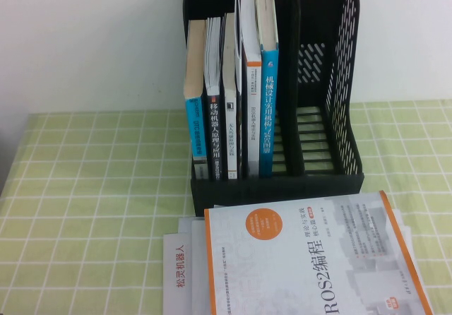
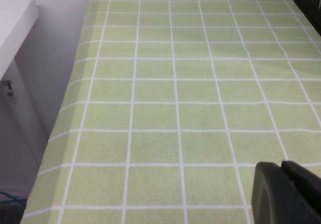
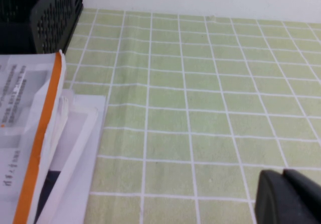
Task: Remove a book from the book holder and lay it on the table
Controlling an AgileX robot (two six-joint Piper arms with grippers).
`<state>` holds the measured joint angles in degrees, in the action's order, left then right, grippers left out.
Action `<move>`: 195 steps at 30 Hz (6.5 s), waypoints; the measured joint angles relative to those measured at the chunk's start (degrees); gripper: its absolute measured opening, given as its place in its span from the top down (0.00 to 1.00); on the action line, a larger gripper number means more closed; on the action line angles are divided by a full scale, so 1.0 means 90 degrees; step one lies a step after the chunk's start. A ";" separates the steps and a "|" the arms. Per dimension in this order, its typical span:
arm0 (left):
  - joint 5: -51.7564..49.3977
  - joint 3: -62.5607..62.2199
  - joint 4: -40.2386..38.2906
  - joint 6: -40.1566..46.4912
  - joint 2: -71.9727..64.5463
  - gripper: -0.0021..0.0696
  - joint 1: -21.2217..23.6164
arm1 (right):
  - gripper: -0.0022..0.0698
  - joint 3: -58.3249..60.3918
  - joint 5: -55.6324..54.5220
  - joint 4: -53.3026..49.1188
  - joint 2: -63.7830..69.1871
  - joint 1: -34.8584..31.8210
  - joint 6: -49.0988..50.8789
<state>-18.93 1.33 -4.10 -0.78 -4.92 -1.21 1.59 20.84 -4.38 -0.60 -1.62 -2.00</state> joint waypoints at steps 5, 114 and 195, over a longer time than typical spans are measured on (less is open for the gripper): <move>0.0024 0.0000 0.0000 0.0000 -0.0005 0.97 -0.0056 | 0.97 0.0000 0.0000 0.0000 0.0000 0.0000 0.0010; 0.2394 -0.5088 -0.2340 0.1454 -0.6528 0.97 -0.3286 | 0.97 -0.3384 -0.2527 0.2579 0.4149 0.0012 -0.3400; 0.0898 -0.8435 -0.2249 0.2000 -0.9920 0.97 -0.3302 | 0.53 -0.5936 -0.8411 -0.2641 1.1533 0.2680 0.1867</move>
<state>-10.85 -74.58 -24.34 17.22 -94.20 -30.93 -51.84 -54.85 -28.15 103.20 22.49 14.80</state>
